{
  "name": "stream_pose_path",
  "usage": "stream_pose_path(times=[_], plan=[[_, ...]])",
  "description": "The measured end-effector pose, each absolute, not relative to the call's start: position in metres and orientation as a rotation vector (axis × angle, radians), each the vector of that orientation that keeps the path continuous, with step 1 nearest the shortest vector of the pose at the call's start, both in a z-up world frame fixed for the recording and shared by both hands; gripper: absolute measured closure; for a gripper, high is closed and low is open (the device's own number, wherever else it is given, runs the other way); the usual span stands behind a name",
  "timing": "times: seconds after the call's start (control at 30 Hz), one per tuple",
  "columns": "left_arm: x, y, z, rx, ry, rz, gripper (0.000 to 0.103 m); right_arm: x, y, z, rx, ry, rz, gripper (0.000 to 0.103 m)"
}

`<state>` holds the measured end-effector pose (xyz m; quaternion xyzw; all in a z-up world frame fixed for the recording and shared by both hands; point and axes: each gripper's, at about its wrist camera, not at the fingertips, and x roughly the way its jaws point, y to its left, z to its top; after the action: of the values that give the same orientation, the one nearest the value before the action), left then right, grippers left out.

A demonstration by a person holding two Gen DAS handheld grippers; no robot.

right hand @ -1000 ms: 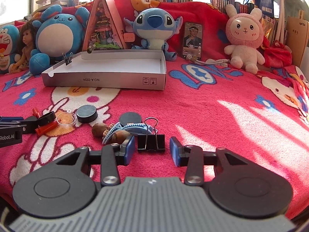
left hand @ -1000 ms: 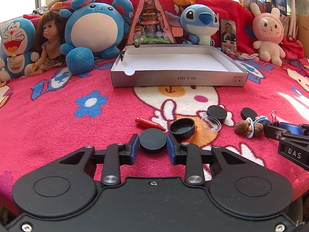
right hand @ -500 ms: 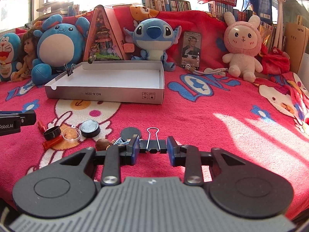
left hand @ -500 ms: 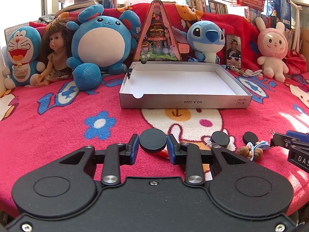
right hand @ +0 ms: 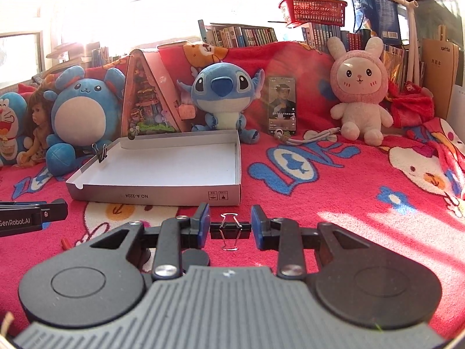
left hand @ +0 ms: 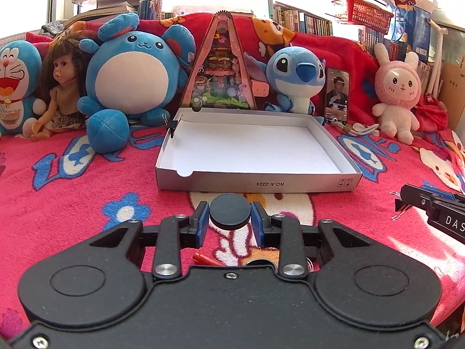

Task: Organize rigid objects
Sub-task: 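Carry the disc in the left tool into the box while the right carries the clip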

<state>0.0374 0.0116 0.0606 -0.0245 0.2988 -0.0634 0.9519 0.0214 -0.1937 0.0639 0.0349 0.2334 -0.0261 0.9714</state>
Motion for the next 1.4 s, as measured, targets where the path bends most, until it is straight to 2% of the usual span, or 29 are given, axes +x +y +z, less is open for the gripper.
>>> stream_pose_path(times=[0.47, 0.9, 1.1, 1.4], plan=[[0.089, 0.003, 0.085, -0.056, 0.592, -0.186, 0.073, 0.073, -0.199, 0.078, 0.142, 0.474, 0.016, 0.067], [0.203, -0.005, 0.093, -0.059, 0.663, -0.223, 0.073, 0.164, -0.217, 0.093, 0.253, 0.577, 0.055, 0.067], [0.25, -0.021, 0.086, 0.009, 0.697, -0.196, 0.073, 0.212, -0.209, 0.095, 0.213, 0.64, 0.062, 0.067], [0.304, -0.027, 0.056, -0.034, 0.731, -0.145, 0.073, 0.266, -0.204, 0.081, 0.331, 0.564, 0.109, 0.067]])
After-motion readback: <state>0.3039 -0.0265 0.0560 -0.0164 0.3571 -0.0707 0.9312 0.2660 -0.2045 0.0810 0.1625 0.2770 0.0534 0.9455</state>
